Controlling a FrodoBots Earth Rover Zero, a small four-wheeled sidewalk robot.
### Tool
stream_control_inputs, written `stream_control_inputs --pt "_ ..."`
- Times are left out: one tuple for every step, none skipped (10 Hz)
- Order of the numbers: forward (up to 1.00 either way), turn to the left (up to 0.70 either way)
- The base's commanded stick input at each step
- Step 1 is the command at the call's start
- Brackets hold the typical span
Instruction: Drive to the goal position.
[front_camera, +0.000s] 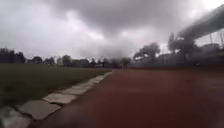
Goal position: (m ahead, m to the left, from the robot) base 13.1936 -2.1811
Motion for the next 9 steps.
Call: stream_control_inputs --pt "0.5 -0.5" --pt "0.5 -0.5" --pt "0.5 -0.5" --pt "0.5 -0.5" --pt "0.5 -0.5" --pt "0.5 -0.5" --pt "0.5 -0.2" --pt "0.5 0.0" --pt "0.5 0.0"
